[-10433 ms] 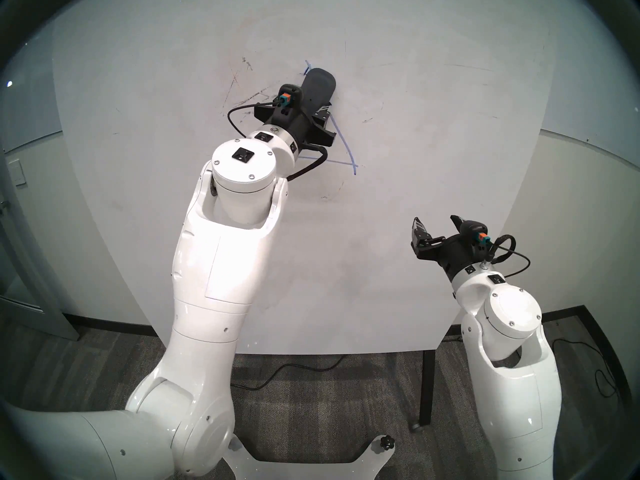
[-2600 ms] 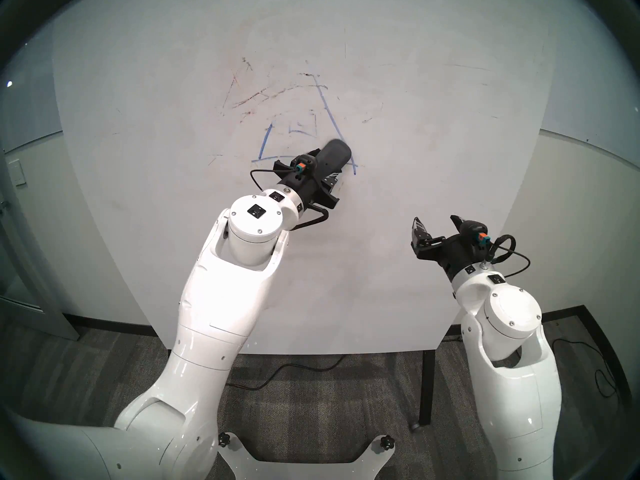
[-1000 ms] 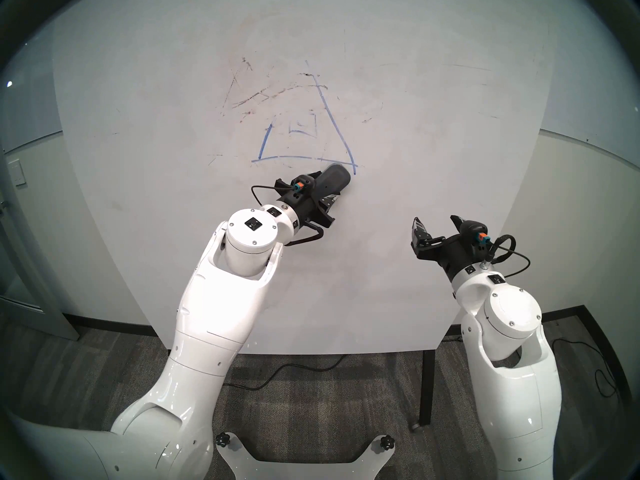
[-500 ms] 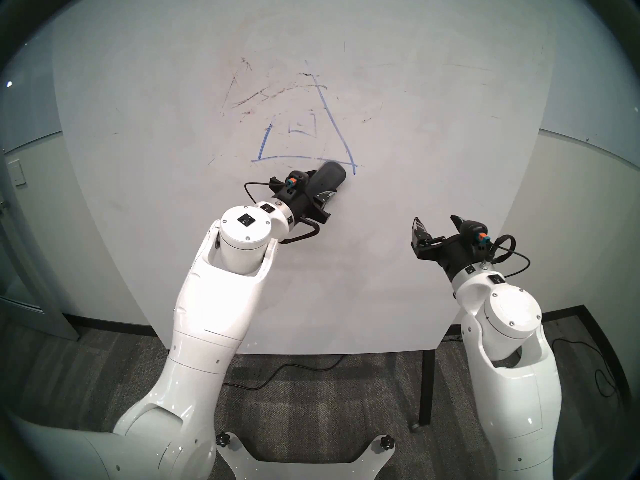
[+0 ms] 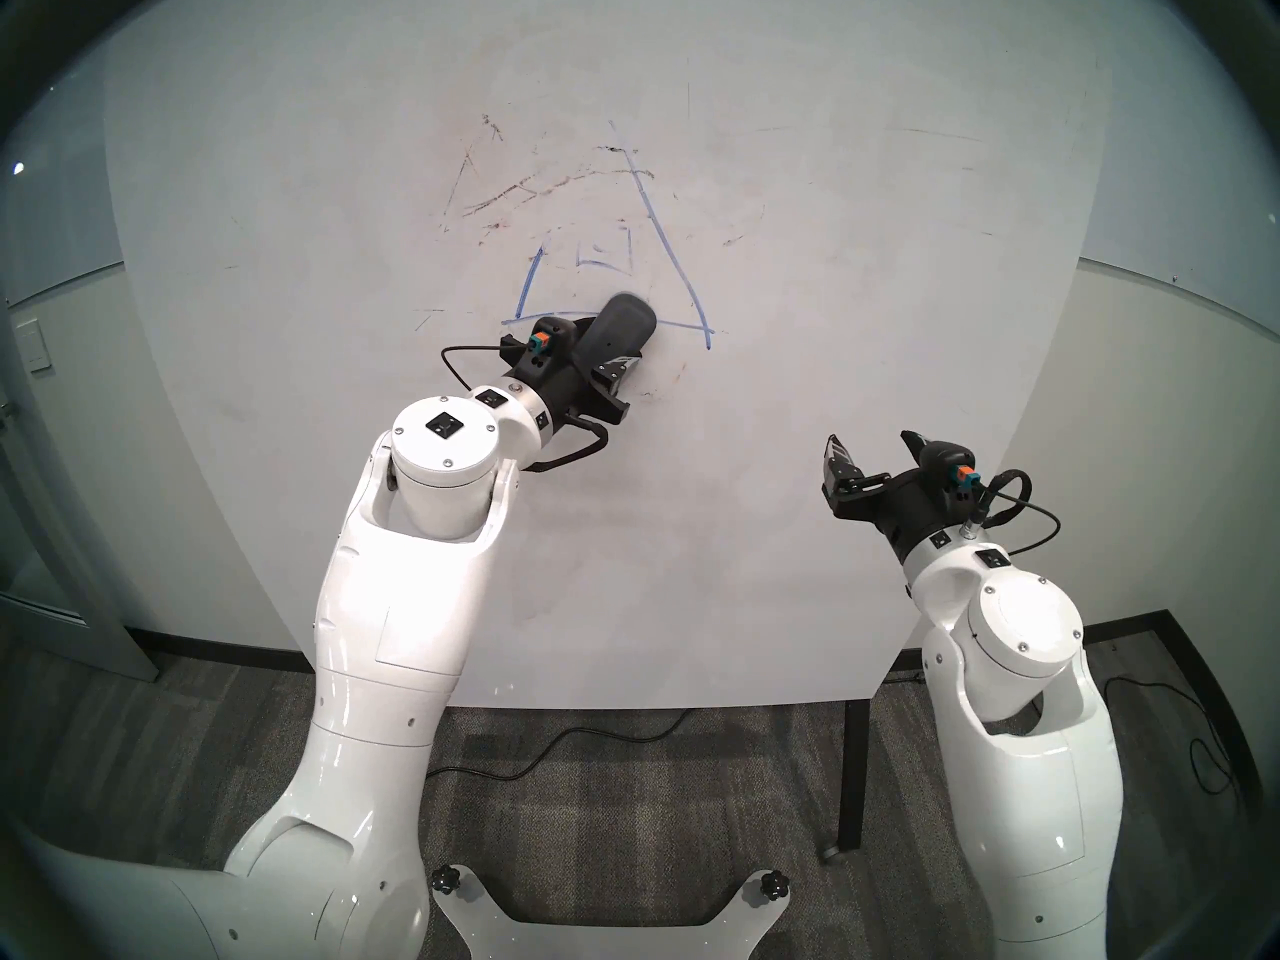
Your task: Erase all marks on the whiteboard with the eraser
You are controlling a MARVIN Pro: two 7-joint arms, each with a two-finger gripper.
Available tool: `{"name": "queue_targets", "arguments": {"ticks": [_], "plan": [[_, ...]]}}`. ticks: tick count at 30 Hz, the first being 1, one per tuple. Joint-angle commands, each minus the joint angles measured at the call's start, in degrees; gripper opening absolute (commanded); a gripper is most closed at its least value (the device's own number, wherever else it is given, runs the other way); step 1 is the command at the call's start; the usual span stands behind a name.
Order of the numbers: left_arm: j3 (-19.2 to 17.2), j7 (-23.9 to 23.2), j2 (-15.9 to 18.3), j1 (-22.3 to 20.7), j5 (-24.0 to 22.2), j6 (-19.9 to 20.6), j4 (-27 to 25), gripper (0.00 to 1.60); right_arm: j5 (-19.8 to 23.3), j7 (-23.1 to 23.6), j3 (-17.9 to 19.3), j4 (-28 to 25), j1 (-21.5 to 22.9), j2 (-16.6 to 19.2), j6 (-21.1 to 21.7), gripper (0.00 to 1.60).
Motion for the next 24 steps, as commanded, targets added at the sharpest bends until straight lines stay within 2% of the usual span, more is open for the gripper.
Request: {"name": "queue_targets", "arguments": {"ticks": [1, 24], "plan": [[-6.5, 4.1, 1.1, -1.1, 0.5, 0.6, -4.0, 0.00, 0.0, 0.1, -0.1, -1.2, 0.5, 0.1, -0.3, 1.60], [-15.3, 2.2, 3.8, 2.8, 1.0, 1.1, -6.6, 0.00, 0.0, 0.1, -0.1, -1.2, 0.5, 0.1, -0.3, 1.60]]}}
